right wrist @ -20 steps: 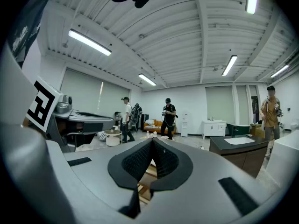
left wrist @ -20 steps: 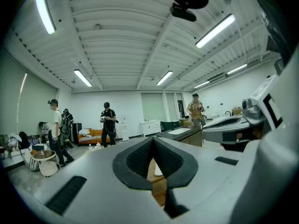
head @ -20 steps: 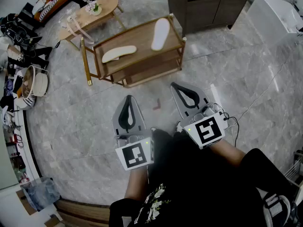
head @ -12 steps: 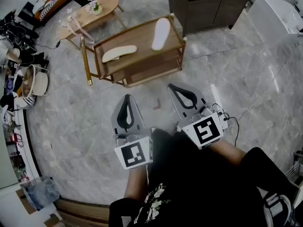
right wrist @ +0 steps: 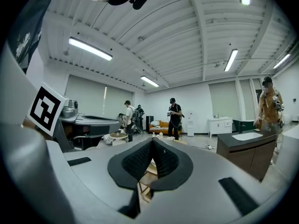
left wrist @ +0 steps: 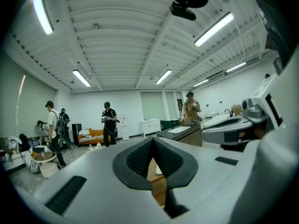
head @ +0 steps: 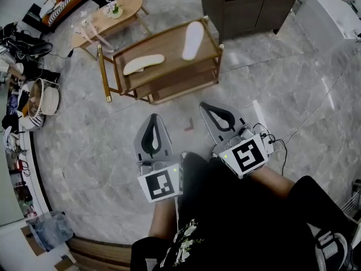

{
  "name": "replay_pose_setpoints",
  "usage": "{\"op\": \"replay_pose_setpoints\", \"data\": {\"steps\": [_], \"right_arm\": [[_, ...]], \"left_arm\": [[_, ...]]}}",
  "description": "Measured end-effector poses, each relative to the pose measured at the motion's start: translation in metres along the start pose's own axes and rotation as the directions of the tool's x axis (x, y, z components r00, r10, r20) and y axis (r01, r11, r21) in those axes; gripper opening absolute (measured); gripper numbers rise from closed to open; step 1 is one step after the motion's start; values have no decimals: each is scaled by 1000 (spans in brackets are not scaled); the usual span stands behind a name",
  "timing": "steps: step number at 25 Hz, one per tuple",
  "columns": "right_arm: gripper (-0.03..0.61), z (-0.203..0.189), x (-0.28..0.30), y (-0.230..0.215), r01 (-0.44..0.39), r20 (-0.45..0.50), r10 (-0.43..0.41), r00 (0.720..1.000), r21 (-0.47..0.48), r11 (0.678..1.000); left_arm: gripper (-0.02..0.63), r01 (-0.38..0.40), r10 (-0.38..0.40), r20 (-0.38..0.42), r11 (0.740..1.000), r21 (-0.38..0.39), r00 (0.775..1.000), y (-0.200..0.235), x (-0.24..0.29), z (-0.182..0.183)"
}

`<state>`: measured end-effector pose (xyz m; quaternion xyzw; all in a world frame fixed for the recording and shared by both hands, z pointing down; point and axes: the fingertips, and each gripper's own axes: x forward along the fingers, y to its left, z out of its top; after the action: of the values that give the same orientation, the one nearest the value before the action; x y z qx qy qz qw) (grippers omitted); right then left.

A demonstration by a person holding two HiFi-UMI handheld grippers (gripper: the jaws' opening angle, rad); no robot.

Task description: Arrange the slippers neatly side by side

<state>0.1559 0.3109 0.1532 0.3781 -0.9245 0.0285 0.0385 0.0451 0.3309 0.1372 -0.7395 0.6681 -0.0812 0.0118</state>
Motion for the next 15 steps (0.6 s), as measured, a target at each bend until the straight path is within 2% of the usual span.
{"op": "replay_pose_setpoints", "data": {"steps": [8, 15], "right_arm": [[-2, -8, -6, 2, -17, 16, 17, 1000, 2, 1000], [-2, -16, -6, 1, -5, -10, 5, 1000, 11, 1000]], "left_arm": [[2, -10, 10, -29, 1000, -1, 1000, -4, -12, -12], [2, -2, 1, -40, 1000, -14, 999, -4, -11, -17]]}}
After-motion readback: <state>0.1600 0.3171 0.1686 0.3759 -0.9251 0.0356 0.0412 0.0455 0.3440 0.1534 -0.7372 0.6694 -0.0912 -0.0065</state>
